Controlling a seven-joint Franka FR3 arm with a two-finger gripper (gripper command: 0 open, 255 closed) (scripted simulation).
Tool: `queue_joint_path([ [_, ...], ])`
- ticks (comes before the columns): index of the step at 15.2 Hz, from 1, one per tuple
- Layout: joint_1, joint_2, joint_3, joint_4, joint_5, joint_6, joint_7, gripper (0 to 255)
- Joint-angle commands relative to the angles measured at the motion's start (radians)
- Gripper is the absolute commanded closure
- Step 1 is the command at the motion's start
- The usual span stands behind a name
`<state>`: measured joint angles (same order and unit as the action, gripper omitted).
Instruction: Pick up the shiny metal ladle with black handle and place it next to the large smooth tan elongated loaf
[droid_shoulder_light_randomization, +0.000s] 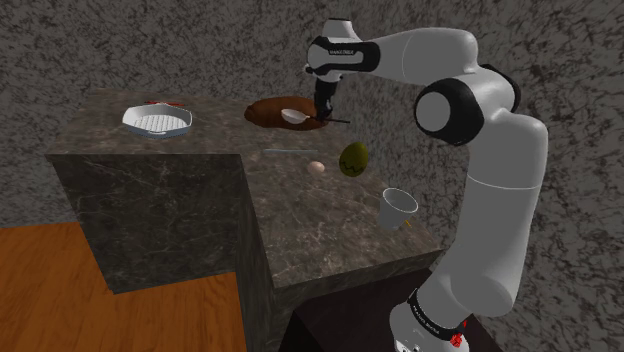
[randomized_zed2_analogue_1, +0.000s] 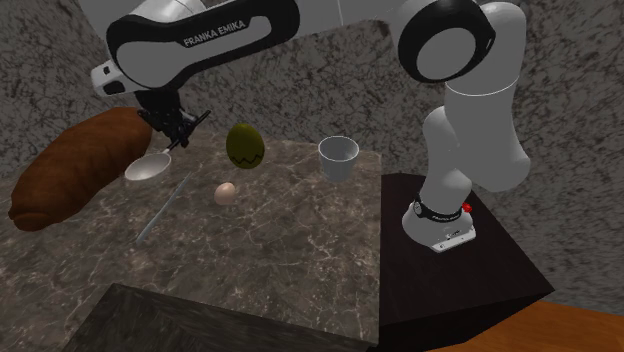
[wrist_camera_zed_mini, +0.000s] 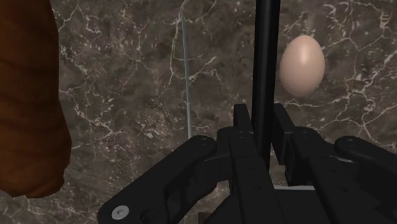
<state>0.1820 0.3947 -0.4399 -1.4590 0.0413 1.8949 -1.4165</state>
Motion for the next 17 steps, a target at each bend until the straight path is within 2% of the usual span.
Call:
queue_joint_path([
  [1, -0.001, 0.010, 0.002, -0.013, 0.004, 0.023, 0.000, 255],
  [17, -0.001, 0.060, 0.015, -0.160, 0.023, 0.215, 0.003, 255],
])
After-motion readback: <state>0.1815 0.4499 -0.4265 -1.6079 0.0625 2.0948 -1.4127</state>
